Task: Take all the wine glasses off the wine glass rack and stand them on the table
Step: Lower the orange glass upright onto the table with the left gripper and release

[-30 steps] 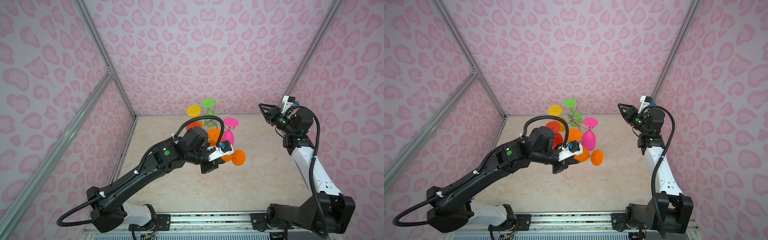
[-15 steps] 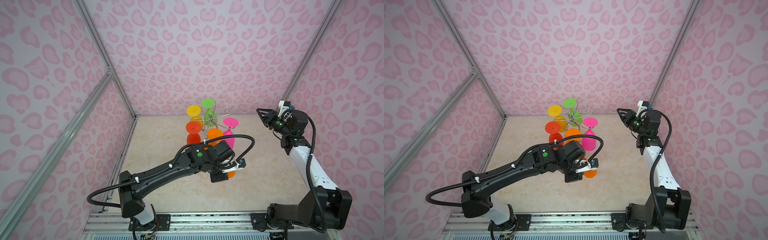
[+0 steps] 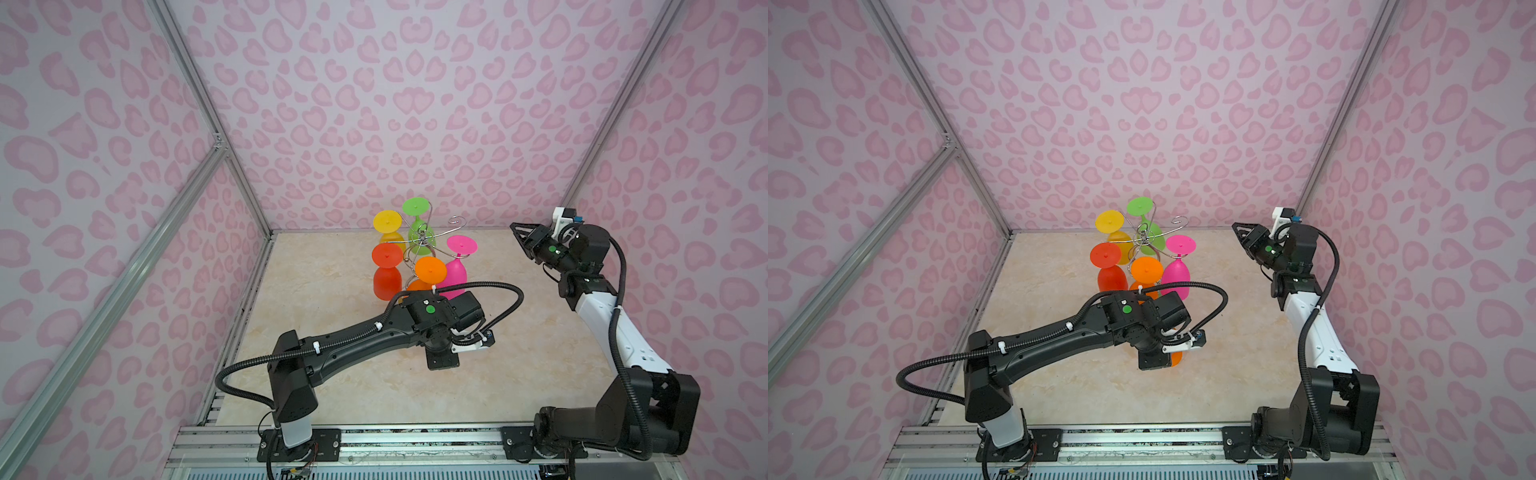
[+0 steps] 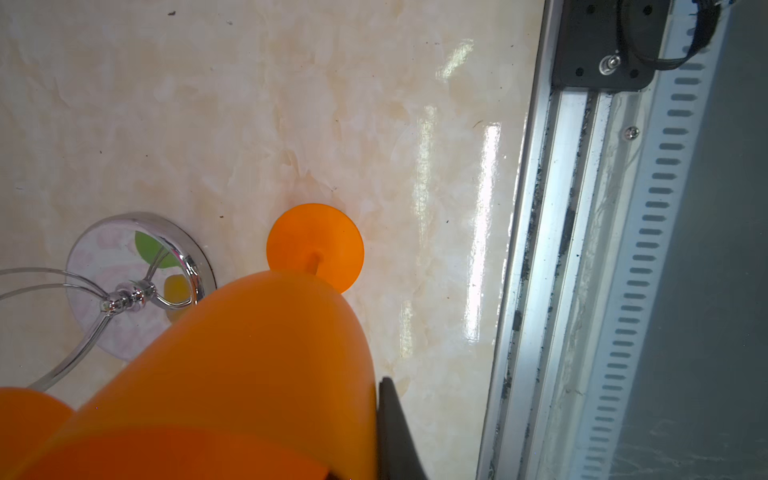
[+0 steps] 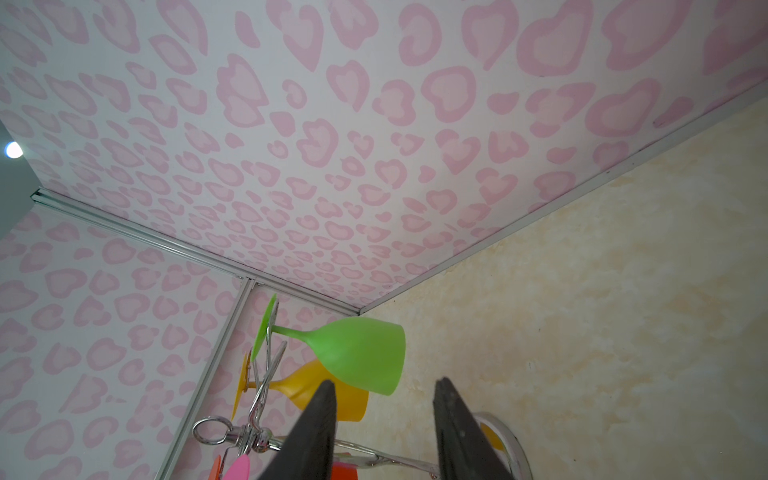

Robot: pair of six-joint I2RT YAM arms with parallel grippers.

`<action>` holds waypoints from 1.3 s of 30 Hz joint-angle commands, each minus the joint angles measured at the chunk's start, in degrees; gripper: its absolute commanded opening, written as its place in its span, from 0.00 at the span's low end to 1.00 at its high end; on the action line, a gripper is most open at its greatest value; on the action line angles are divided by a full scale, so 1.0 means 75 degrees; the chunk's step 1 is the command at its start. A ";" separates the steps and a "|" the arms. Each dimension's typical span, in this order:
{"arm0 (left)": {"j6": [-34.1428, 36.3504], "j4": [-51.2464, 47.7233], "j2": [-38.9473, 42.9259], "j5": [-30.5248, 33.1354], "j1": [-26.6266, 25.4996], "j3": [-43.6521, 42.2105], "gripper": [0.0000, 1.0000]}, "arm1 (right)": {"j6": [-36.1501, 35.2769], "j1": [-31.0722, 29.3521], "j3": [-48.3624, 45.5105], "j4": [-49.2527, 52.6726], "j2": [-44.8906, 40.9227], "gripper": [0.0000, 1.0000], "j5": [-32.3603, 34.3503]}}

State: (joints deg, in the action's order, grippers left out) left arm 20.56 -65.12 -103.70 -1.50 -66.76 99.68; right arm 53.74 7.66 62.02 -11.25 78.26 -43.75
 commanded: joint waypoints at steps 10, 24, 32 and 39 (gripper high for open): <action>0.0025 -0.0731 -0.0772 -0.0117 -0.0005 0.0537 0.02 | -0.0058 0.0010 -0.0054 -0.0252 0.0150 0.39 -0.0062; -0.0083 -0.0821 -0.0962 0.0215 -0.0005 0.0631 0.17 | -0.0042 0.0010 -0.0078 -0.0266 0.0165 0.39 -0.0097; -0.0174 -0.0893 -0.0835 0.0383 -0.0005 0.0745 0.26 | -0.0050 0.0010 -0.0081 -0.0259 0.0124 0.39 -0.0132; -0.0274 -0.0868 -0.0375 0.1149 -0.0005 0.1080 0.30 | -0.0056 0.0010 -0.0110 -0.0247 0.0010 0.40 -0.0167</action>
State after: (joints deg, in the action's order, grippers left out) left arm 19.46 -70.81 -108.66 3.62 -66.76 106.32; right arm 53.76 7.77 61.60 -12.14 78.67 -44.49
